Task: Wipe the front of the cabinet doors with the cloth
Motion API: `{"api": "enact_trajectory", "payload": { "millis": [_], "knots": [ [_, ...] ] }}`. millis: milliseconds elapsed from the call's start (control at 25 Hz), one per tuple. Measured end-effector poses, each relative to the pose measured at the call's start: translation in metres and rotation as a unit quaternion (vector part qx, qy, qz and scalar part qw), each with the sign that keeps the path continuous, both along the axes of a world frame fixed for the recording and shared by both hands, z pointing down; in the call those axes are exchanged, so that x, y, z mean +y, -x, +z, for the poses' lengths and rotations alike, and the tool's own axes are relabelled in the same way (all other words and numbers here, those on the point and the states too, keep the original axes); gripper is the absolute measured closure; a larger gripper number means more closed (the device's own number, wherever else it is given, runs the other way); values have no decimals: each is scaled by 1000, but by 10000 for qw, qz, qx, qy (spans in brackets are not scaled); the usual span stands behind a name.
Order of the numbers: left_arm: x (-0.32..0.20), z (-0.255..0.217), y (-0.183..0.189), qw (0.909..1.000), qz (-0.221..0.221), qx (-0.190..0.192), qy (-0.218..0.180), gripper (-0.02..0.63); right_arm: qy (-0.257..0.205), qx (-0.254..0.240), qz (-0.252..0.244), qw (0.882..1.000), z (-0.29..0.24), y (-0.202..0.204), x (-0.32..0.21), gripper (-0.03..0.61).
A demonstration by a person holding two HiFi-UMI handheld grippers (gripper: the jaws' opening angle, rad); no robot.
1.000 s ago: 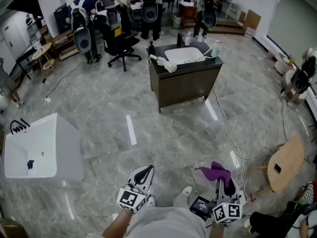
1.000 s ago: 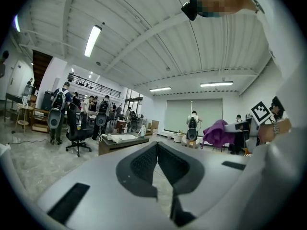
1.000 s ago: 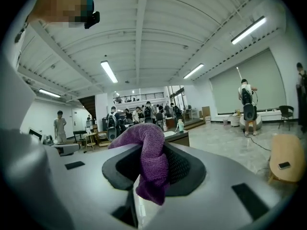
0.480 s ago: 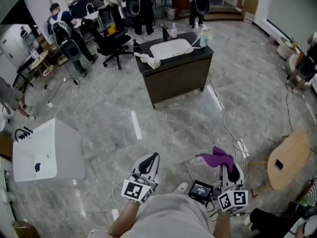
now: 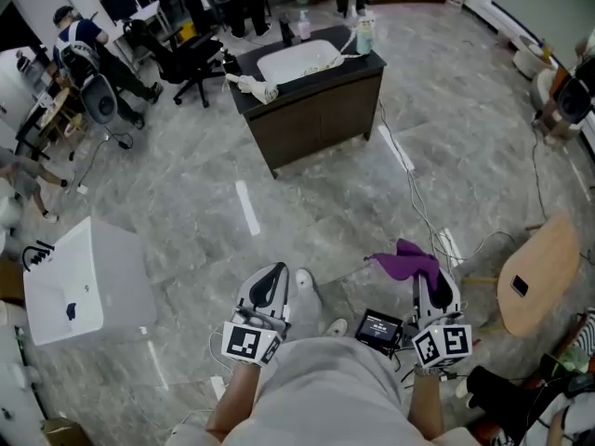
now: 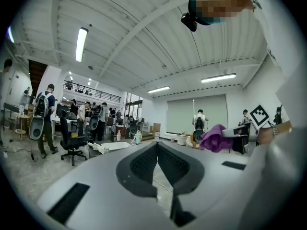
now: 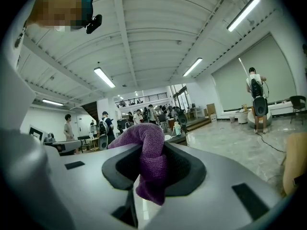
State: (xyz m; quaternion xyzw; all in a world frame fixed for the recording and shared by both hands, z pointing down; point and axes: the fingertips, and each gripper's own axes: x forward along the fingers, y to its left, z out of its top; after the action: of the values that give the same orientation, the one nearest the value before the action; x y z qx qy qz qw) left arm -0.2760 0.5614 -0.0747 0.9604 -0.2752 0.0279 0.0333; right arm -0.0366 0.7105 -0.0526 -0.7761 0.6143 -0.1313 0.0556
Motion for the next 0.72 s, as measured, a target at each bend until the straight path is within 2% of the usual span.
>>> {"api": "enact_trajectory", "payload": {
  "millis": [320,480,720],
  "knots": [
    [-64,24,-36,9990,269,159,329,607,331,102,183,9992,-2,-16,-54,462],
    [-111,24,-65,9975,546,306,315,607,469,309,408,9976,-10,-36,-88,462],
    [-195,18,-79,9967,707,372,172,607,345,570,601,9960,-29,-48,-159,462]
  ]
}}
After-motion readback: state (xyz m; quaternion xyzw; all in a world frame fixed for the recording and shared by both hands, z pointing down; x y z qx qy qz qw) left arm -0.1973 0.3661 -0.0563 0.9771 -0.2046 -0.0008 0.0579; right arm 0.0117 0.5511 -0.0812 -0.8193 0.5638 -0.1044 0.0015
